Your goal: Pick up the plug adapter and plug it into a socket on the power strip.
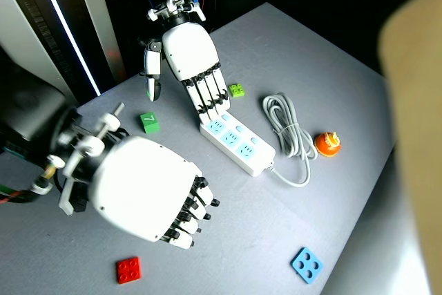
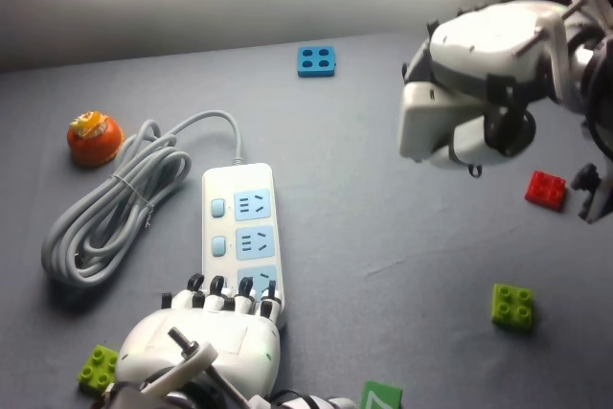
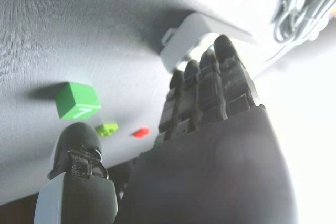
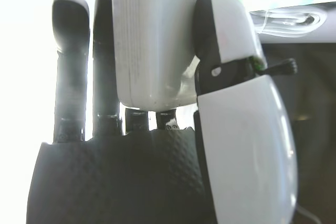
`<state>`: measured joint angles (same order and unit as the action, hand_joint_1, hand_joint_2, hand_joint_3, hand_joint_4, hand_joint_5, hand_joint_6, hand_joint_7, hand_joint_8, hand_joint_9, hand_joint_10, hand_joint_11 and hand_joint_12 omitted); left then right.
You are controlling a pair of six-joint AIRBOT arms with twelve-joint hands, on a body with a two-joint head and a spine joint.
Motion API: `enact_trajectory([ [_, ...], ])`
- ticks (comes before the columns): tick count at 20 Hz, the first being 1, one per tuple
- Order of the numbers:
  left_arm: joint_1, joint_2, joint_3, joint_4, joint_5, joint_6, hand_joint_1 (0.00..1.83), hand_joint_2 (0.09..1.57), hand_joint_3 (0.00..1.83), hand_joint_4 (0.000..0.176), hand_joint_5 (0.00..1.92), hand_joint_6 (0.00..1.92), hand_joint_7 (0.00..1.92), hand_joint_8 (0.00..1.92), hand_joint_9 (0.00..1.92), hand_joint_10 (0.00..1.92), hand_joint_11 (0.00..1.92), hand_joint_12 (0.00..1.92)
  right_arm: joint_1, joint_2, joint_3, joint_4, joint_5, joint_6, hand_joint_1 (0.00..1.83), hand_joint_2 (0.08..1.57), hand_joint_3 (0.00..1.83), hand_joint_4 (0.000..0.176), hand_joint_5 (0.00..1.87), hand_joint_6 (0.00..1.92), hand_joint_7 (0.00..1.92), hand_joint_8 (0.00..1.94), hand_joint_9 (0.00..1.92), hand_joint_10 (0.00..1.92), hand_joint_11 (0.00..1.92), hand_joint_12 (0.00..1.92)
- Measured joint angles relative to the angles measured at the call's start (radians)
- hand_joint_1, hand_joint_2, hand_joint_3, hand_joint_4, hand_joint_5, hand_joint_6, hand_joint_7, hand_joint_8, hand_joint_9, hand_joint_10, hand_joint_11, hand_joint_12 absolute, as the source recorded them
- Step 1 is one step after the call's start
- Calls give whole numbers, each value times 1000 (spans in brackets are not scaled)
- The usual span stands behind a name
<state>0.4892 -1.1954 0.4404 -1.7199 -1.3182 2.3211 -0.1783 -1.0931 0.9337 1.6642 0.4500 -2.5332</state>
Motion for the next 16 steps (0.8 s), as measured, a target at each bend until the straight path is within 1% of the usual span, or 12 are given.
enact_trajectory([
  [1,0,-4,2,1,1,0,75,1192,1,0,45,0,52,4,45,2,0,245,26,-8,-1,29,3,-20,1248,1160,1,0,857,972,952,1284,857,1326,704,1626],
  [2,2,-6,2,5,5,0,75,1192,1,0,45,0,52,4,45,2,0,245,60,-34,9,80,10,-65,1247,1161,1,0,857,972,949,1289,852,1333,698,1633],
  [5,14,-7,3,17,8,-1,85,1189,0,0,54,3,66,8,55,5,0,246,87,-103,49,103,12,-91,1249,1155,0,0,874,950,960,1269,855,1318,705,1610],
  [7,14,-7,3,20,8,-1,57,1196,1,0,46,0,66,2,52,1,0,186,88,-150,73,112,12,-108,1244,1157,0,0,881,941,943,1288,834,1301,712,1588],
  [8,18,-7,3,23,8,-2,64,1195,0,0,22,0,28,1,26,1,0,113,88,-180,90,119,8,-109,1245,1157,0,0,871,955,952,1274,848,1291,733,1569],
  [9,19,-7,3,24,8,-1,81,1191,0,0,27,1,30,1,31,1,0,130,88,-205,109,121,6,-109,1247,1156,0,0,874,948,957,1269,862,1276,758,1538],
  [10,20,-7,3,24,8,-1,93,1186,0,0,48,0,58,0,53,0,0,192,89,-226,129,132,6,-114,1247,1155,0,0,873,950,956,1268,856,1259,740,1551],
  [11,20,-7,3,23,8,-1,70,1185,1,0,45,0,63,0,57,0,0,205,89,-247,145,147,10,-117,1246,1159,1,0,869,957,946,1288,846,1274,719,1591],
  [12,20,-7,3,24,8,-1,78,1187,1,0,50,1,62,0,60,1,0,230,89,-269,164,169,19,-126,1242,1164,1,0,867,960,931,1309,826,1302,715,1604],
  [14,20,-7,3,26,8,-1,83,1186,0,0,51,0,53,0,62,0,0,239,88,-299,181,177,26,-137,1241,1165,0,0,859,973,934,1304,827,1313,719,1608],
  [15,20,-7,2,26,8,-1,91,1184,0,0,51,0,49,0,57,1,0,223,89,-327,201,223,29,-173,1242,1165,0,0,860,971,933,1308,832,1320,720,1607],
  [16,20,-7,2,26,8,-2,61,1190,2,0,54,1,54,2,55,1,0,218,89,-343,213,267,32,-192,1242,1165,0,0,858,977,937,1302,844,1324,727,1606],
])
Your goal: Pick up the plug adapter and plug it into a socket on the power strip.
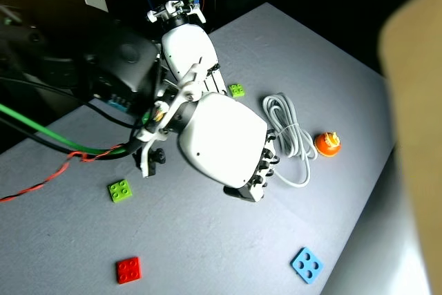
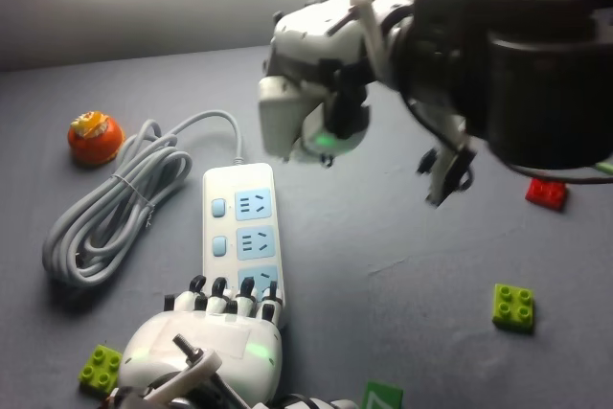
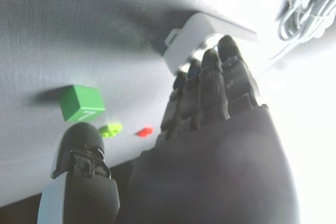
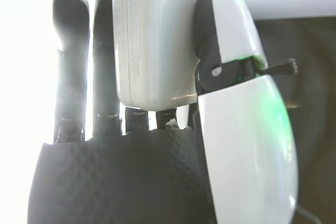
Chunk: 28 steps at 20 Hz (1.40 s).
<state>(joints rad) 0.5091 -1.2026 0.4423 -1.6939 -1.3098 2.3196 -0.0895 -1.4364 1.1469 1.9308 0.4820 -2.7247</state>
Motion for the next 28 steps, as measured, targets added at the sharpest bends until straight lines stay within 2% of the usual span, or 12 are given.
enact_trajectory([
  [2,0,0,0,0,0,-10,65,1189,1,0,57,1,54,2,54,2,0,198,-2,-39,25,56,18,-24,1236,1170,1,0,837,1016,937,1294,843,1308,725,1594],
  [7,6,0,-2,6,-3,-11,51,1196,3,0,52,0,58,0,48,0,0,248,-2,-113,85,58,23,-50,1244,1161,1,0,856,981,951,1277,852,1317,698,1624],
  [10,7,0,-3,5,-7,-11,33,1206,4,0,37,0,41,1,29,1,0,202,-3,-159,150,157,27,-83,1241,1156,0,0,876,959,954,1261,846,1298,689,1614],
  [12,7,0,-3,4,-7,-13,57,1207,1,0,40,3,43,3,30,2,0,203,-10,-177,173,171,30,-96,1243,1156,2,0,865,977,956,1256,840,1272,682,1617],
  [15,7,0,-5,3,-7,-21,57,1204,0,0,54,2,65,3,49,4,0,266,-16,-188,185,171,26,-108,1244,1154,0,0,867,974,963,1245,849,1245,681,1612],
  [16,7,0,-5,3,-8,-22,26,1205,1,0,44,1,55,1,44,0,0,271,-16,-192,186,171,26,-109,1238,1164,2,0,857,985,933,1296,825,1252,684,1614],
  [20,7,0,-6,3,-8,-22,79,1195,0,0,68,6,71,5,55,3,0,291,-27,-204,185,171,14,-113,1239,1160,1,0,866,979,942,1279,827,1273,696,1607],
  [22,7,3,-8,3,-7,-27,64,1203,1,0,54,1,54,2,44,1,0,252,-29,-205,186,178,15,-113,1237,1161,0,0,855,997,947,1268,822,1285,681,1623],
  [23,7,6,-8,6,-7,-47,50,1207,1,0,40,0,42,1,34,0,0,222,-29,-205,188,175,14,-112,1236,1162,0,0,859,992,943,1275,823,1284,683,1623],
  [24,7,8,-8,6,-5,-57,53,1197,0,0,47,1,57,1,48,1,0,273,-28,-205,192,171,15,-113,1235,1162,0,0,871,975,929,1297,810,1296,672,1636],
  [27,7,10,-10,5,-6,-57,82,1200,1,0,45,1,45,0,43,0,0,286,-28,-205,197,171,16,-116,1239,1151,1,0,891,949,949,1262,800,1285,690,1612],
  [28,11,10,-10,8,-6,-55,33,1202,2,0,42,0,47,1,45,1,0,296,-28,-205,197,171,15,-116,1240,1155,0,0,899,927,931,1301,783,1311,704,1608],
])
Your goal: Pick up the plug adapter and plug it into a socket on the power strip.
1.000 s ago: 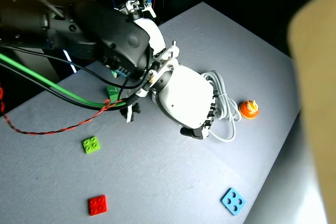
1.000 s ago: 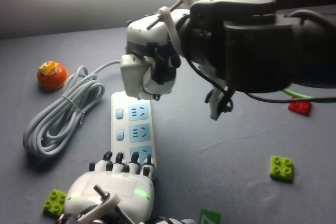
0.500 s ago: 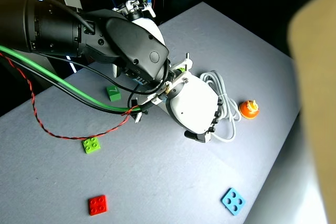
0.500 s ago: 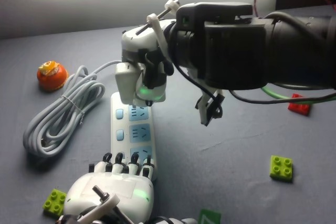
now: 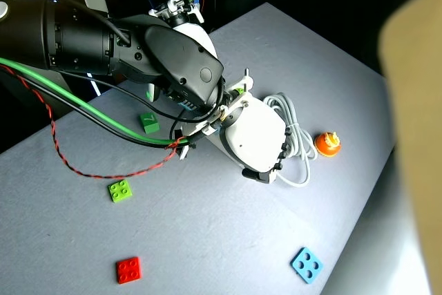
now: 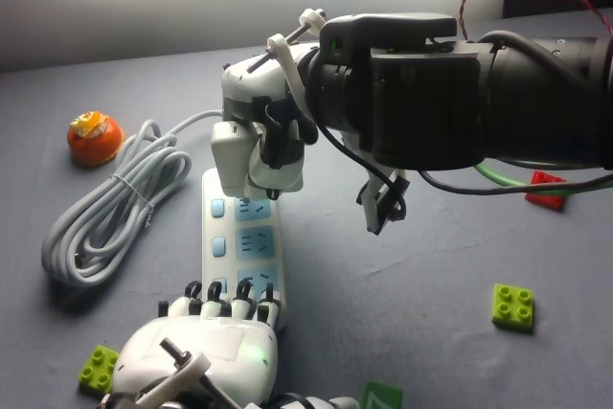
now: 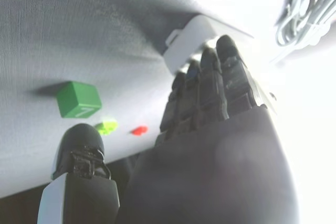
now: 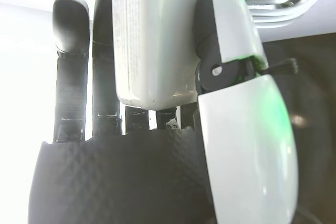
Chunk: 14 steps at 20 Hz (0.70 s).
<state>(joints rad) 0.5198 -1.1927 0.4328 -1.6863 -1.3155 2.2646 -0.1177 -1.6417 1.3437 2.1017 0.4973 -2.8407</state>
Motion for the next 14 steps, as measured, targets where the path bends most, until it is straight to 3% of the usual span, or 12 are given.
enact_trajectory([
  [7,8,1,-2,9,-1,5,41,1206,0,0,43,3,45,3,49,3,0,268,-6,0,3,0,-4,-14,1229,1169,1,0,864,993,910,1319,778,1295,664,1639],
  [14,9,1,-4,10,-1,6,44,1214,1,0,47,2,37,2,41,2,0,261,-13,0,3,-2,-29,-19,1229,1153,1,0,921,921,915,1294,793,1265,683,1624],
])
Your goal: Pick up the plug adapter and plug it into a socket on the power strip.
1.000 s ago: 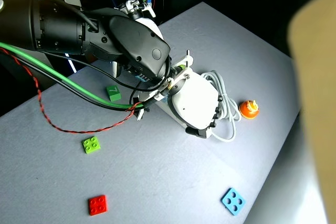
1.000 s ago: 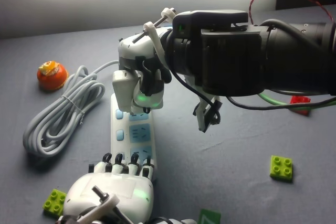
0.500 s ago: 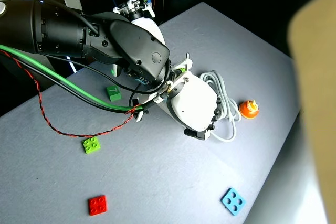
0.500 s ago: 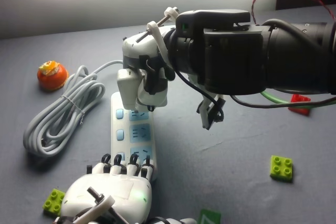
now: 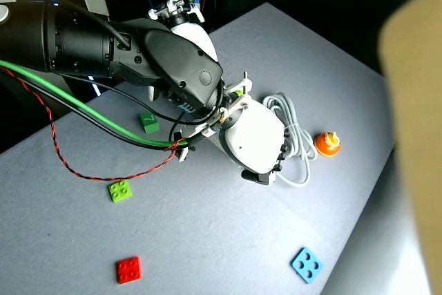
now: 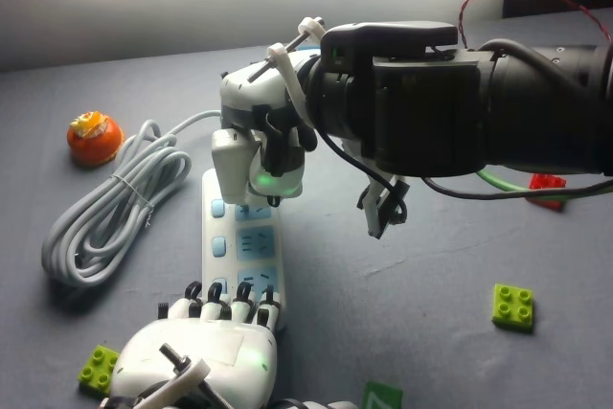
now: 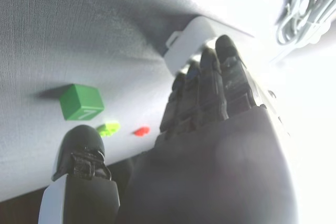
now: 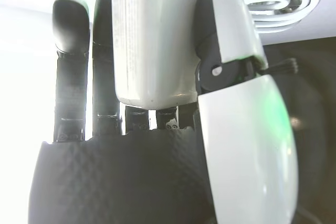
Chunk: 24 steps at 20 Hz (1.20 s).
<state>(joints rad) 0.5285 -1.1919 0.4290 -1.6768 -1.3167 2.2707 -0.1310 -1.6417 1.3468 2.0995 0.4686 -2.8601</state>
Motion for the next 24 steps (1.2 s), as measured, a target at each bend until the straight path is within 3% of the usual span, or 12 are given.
enact_trajectory([
  [8,0,4,0,-1,3,0,98,1212,0,0,61,3,59,3,50,3,0,263,-7,0,0,-5,-10,-18,1233,1160,1,0,899,937,912,1318,774,1317,683,1649],
  [11,0,5,-2,-2,3,1,19,1226,2,0,20,1,18,0,15,1,0,178,-7,-6,0,-7,-8,-23,1229,1167,1,0,867,987,915,1310,769,1317,667,1654],
  [14,0,5,-2,-3,2,1,70,1210,0,0,54,0,56,0,54,0,0,308,-10,-27,13,-15,-1,-37,1235,1159,0,0,904,930,916,1315,770,1340,694,1643],
  [24,0,11,-3,-6,2,1,53,1221,0,0,39,2,37,3,23,2,0,228,-41,-68,40,-42,-4,-37,1230,1169,1,0,877,968,899,1342,752,1352,662,1676],
])
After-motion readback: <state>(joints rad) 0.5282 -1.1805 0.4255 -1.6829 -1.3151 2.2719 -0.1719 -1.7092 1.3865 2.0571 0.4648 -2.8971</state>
